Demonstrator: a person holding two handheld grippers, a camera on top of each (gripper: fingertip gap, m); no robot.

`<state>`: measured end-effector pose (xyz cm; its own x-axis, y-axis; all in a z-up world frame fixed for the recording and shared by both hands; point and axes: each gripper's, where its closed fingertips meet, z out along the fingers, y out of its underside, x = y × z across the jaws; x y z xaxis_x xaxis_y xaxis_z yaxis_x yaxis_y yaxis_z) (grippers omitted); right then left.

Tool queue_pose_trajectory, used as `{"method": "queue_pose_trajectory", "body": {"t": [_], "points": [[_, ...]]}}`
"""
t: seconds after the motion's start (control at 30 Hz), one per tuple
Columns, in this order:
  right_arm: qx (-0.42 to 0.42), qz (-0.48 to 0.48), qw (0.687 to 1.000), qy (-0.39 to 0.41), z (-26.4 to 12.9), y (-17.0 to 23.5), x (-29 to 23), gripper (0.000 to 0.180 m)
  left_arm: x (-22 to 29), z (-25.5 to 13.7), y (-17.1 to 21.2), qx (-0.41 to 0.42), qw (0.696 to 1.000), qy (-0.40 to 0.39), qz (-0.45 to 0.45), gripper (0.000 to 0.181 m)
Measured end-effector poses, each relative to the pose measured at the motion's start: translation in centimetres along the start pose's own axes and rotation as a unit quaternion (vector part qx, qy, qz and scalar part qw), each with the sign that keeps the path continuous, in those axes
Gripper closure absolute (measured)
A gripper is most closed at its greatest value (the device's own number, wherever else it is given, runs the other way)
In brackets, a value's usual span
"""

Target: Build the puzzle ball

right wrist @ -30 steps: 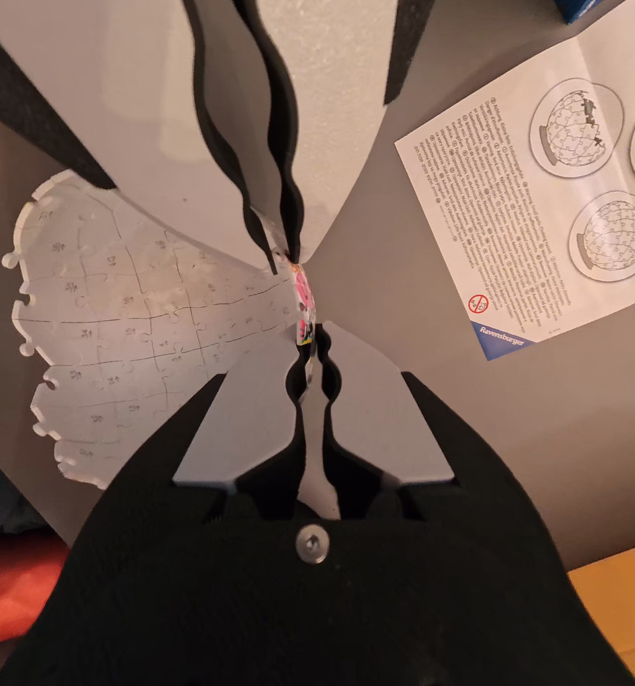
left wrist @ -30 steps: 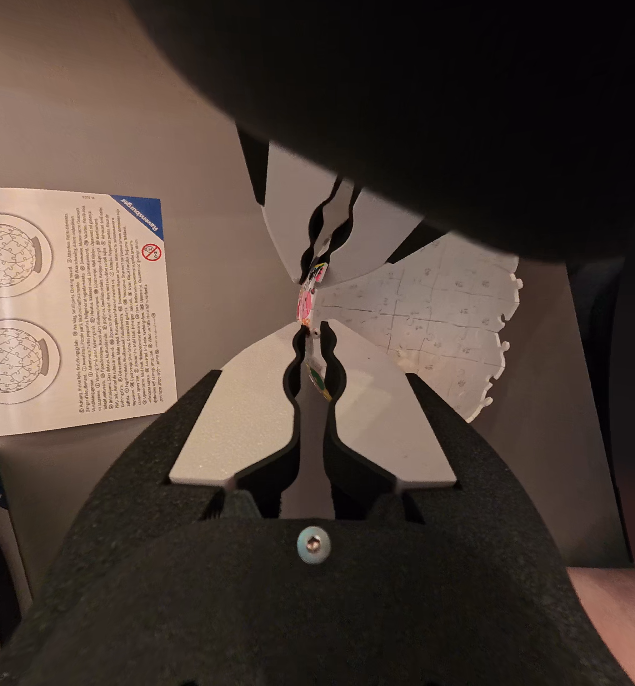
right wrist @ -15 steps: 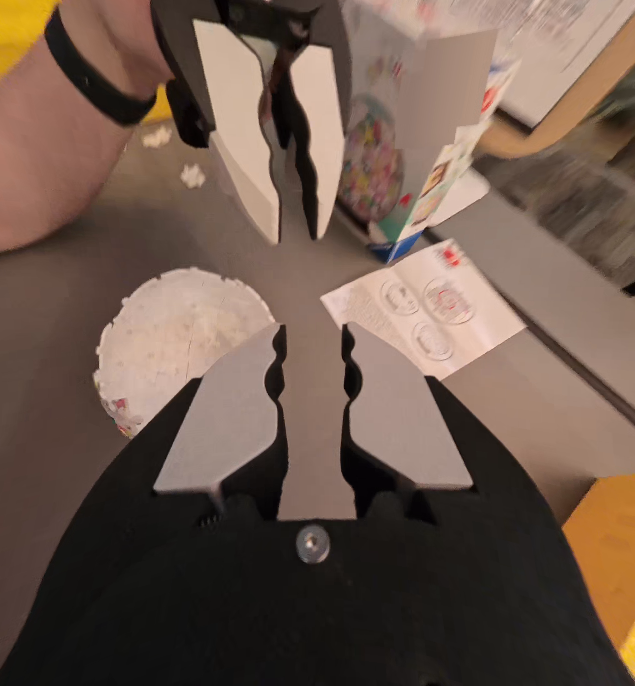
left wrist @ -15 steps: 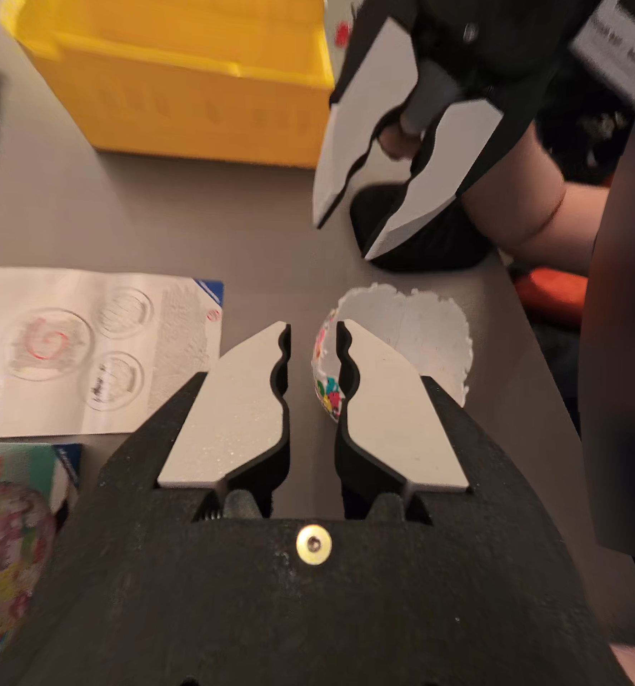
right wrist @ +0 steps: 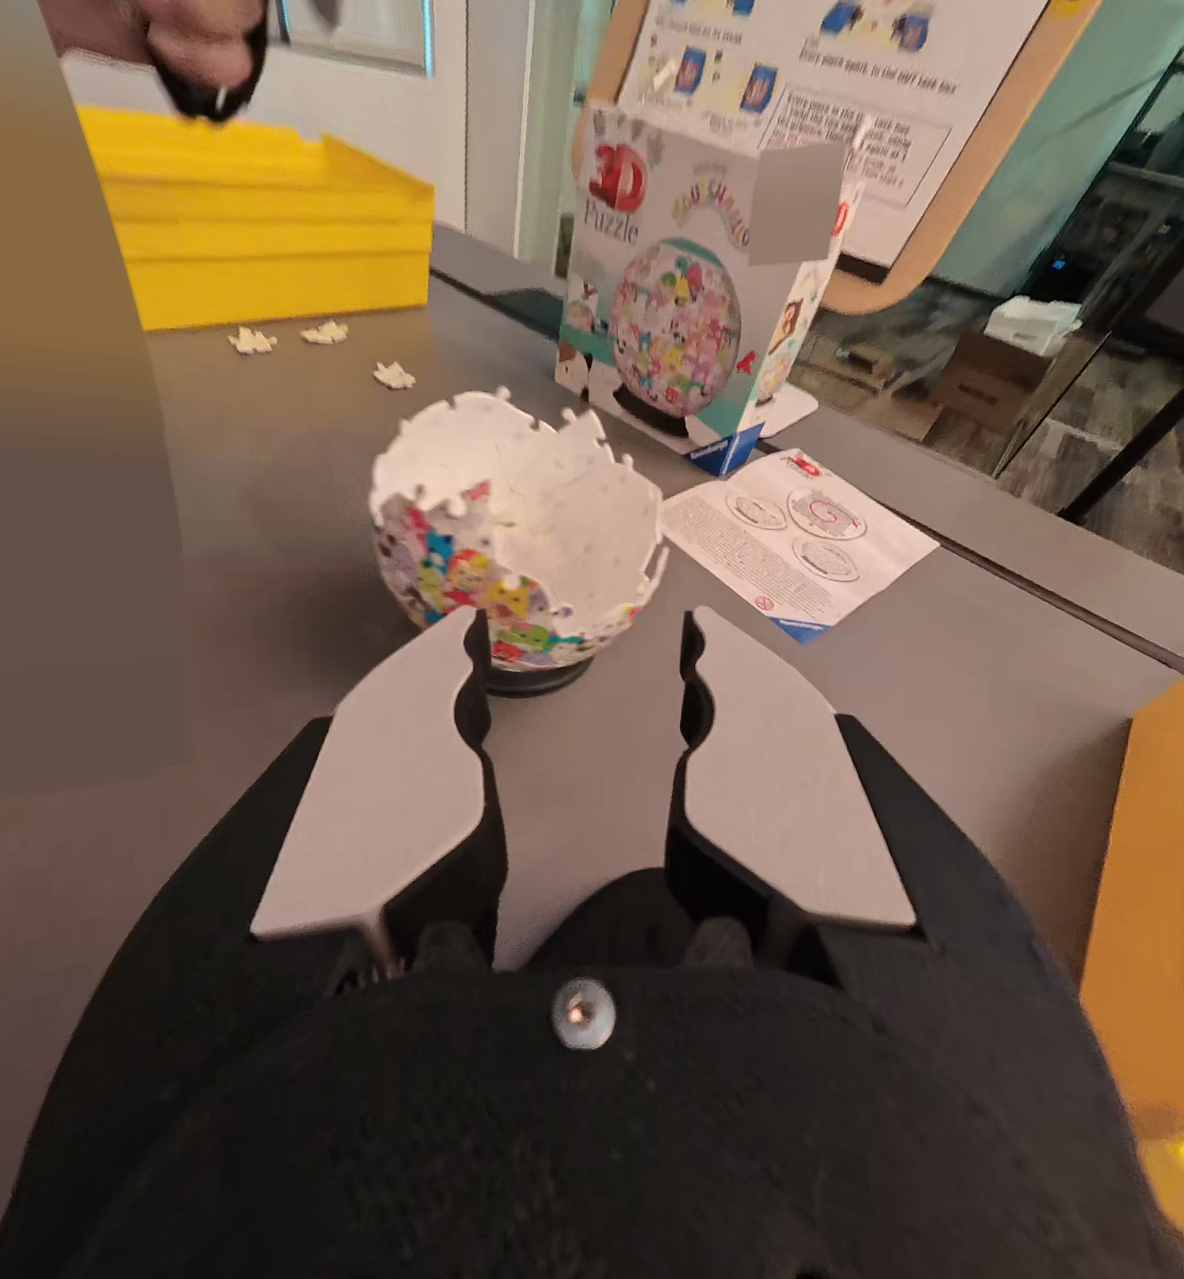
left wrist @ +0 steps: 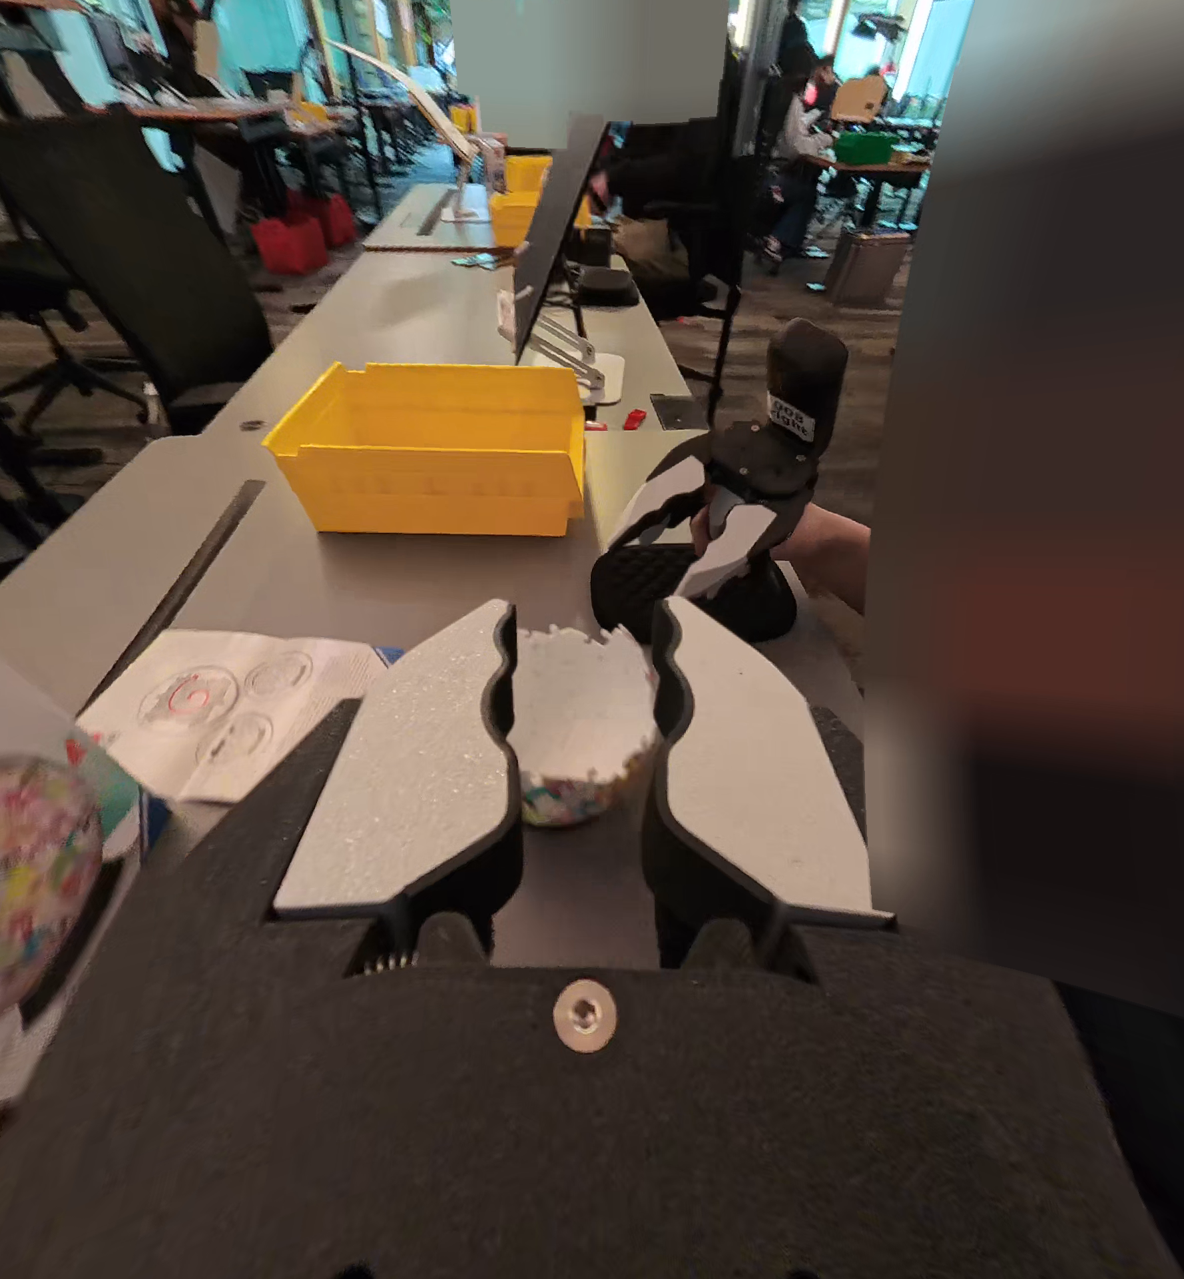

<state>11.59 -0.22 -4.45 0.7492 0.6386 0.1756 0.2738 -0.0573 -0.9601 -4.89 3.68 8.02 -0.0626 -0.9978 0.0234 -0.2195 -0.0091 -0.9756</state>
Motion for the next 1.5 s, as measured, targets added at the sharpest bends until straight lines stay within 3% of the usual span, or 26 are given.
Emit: {"method": "queue_pose_trajectory", "body": {"t": [0.27,0.4,0.53,0.6,0.83,1.0,1.27,1.43,1.5], "points": [[0.123,0.019,0.992,-0.008,-2.9,-3.1,-5.3,0.151,8.5,-9.4,9.4,0.066,0.989,-0.096,-0.086,0.142],[0.146,0.043,0.985,-0.08,-2.2,-2.8,-9.7,0.147,10.0,-13.1,12.9,0.082,0.981,-0.16,-0.065,0.142],[0.162,0.135,0.965,-0.157,-0.1,-2.6,-13.4,0.168,11.8,-15.7,14.5,0.091,0.979,-0.178,-0.032,0.143],[0.177,0.155,0.957,-0.169,0.7,-3.4,-14.9,0.174,12.5,-16.8,15.0,0.093,0.978,-0.187,-0.016,0.145],[0.185,0.085,0.979,0.012,2.0,-4.4,-14.5,0.179,15.8,-19.0,14.3,0.144,0.978,-0.148,-0.016,0.153],[0.164,0.045,0.982,0.085,1.9,-4.5,-13.9,0.179,16.1,-19.0,14.0,0.125,0.982,-0.145,-0.004,0.157],[0.185,0.002,0.981,0.062,1.2,-3.9,-14.3,0.179,15.4,-19.1,14.7,0.102,0.978,-0.177,-0.037,0.181],[0.211,-0.035,0.977,-0.02,1.0,-5.1,-15.1,0.179,15.7,-19.0,13.7,0.095,0.968,-0.228,-0.054,0.181],[0.215,-0.045,0.975,-0.019,0.4,-6.0,-13.9,0.179,16.2,-18.6,12.6,0.087,0.966,-0.235,-0.062,0.181]]}}
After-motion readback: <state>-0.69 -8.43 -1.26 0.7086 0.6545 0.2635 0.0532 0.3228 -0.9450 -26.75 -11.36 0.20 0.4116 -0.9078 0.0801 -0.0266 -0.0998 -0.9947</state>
